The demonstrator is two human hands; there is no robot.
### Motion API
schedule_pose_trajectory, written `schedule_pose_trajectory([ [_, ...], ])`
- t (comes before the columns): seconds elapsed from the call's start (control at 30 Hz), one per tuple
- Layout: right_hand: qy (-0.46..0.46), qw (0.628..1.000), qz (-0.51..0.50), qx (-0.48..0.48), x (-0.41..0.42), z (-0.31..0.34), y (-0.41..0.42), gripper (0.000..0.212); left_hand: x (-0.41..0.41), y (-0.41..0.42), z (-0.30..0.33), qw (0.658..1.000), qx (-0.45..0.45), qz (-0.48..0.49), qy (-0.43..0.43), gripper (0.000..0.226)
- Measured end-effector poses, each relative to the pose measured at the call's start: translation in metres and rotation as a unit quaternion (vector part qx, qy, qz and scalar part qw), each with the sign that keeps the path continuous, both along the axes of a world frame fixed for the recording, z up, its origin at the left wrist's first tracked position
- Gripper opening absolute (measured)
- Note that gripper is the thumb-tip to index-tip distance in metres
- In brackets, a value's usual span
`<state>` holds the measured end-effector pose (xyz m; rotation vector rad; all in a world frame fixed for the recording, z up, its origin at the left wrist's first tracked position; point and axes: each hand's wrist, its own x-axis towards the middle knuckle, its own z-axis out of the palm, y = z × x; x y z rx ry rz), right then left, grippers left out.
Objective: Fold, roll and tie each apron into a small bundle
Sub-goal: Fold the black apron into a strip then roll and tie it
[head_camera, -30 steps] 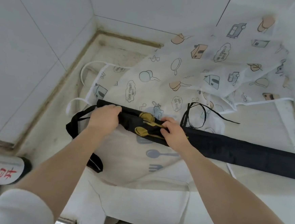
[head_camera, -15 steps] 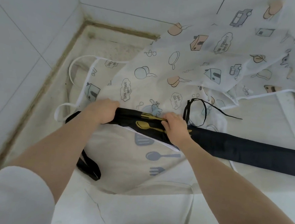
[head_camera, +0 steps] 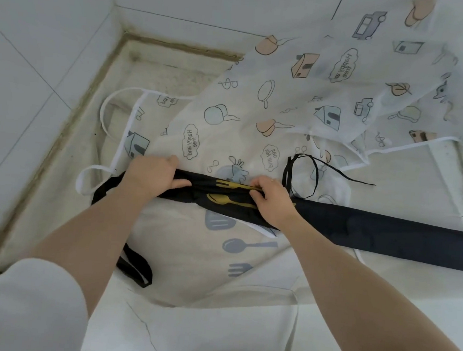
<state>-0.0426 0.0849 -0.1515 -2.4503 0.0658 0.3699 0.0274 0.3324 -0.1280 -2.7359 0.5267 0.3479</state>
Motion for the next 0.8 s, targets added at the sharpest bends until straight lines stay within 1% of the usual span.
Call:
schedule_pose_trajectory([
  [0.07,0.012,1.0,-0.009,0.011,0.003,-0.001,-0.001,0.017,-0.003,-0.012,-0.002,0.998,-0.008,-0.005,-0.066,0.051],
  [0.1,0.012,1.0,-0.012,0.019,0.004,-0.003,-0.002,0.017,-0.007,-0.02,-0.004,0.994,-0.036,-0.03,-0.096,0.045],
  [0.13,0.013,0.999,-0.014,0.026,0.004,-0.004,-0.002,0.017,-0.012,-0.03,-0.006,0.989,-0.083,-0.06,-0.108,0.043],
  [0.17,0.007,0.999,-0.013,0.029,0.004,-0.005,-0.002,0.019,-0.02,-0.044,-0.008,0.979,-0.144,-0.095,-0.107,0.046],
  [0.23,-0.018,1.0,-0.004,0.023,0.004,-0.008,-0.001,0.024,-0.039,-0.075,-0.019,0.95,-0.265,-0.147,-0.074,0.048],
  [0.27,-0.026,0.999,0.006,0.02,0.004,-0.01,0.0,0.027,-0.049,-0.089,-0.024,0.94,-0.308,-0.143,-0.041,0.05],
  [0.33,-0.033,0.999,0.026,0.03,0.0,-0.007,-0.005,0.033,-0.064,-0.106,-0.033,0.936,-0.343,-0.071,0.046,0.063],
  [0.37,-0.051,0.998,0.036,0.028,-0.004,-0.005,-0.012,0.034,-0.065,-0.108,-0.04,0.943,-0.322,-0.03,0.075,0.067],
  [0.4,-0.089,0.995,0.042,0.01,-0.009,-0.001,-0.022,0.031,-0.065,-0.108,-0.046,0.953,-0.293,-0.013,0.07,0.071],
  [0.47,-0.181,0.98,0.035,-0.069,-0.022,0.003,-0.046,0.024,-0.061,-0.107,-0.052,0.969,-0.243,-0.014,0.045,0.075],
  [0.5,-0.206,0.972,0.023,-0.111,-0.029,0.004,-0.06,0.021,-0.059,-0.108,-0.051,0.972,-0.229,-0.01,0.048,0.073],
  [0.53,-0.199,0.968,0.008,-0.149,-0.037,0.004,-0.075,0.019,-0.057,-0.11,-0.051,0.974,-0.219,-0.003,0.054,0.071],
  [0.57,-0.175,0.968,-0.004,-0.179,-0.045,0.003,-0.091,0.02,-0.056,-0.113,-0.049,0.976,-0.212,0.005,0.055,0.07],
  [0.63,-0.106,0.971,-0.015,-0.213,-0.057,-0.002,-0.12,0.025,-0.055,-0.114,-0.048,0.978,-0.203,0.019,0.05,0.07],
  [0.67,-0.09,0.972,-0.012,-0.218,-0.061,-0.003,-0.132,0.026,-0.055,-0.114,-0.048,0.979,-0.196,0.019,0.047,0.07],
  [0.73,-0.077,0.978,-0.004,-0.196,-0.06,-0.001,-0.147,0.025,-0.055,-0.118,-0.046,0.983,-0.176,0.027,0.045,0.067],
  [0.8,-0.06,0.984,0.009,-0.167,-0.053,0.001,-0.151,0.021,-0.058,-0.127,-0.041,0.978,-0.192,0.072,0.034,0.064],
])
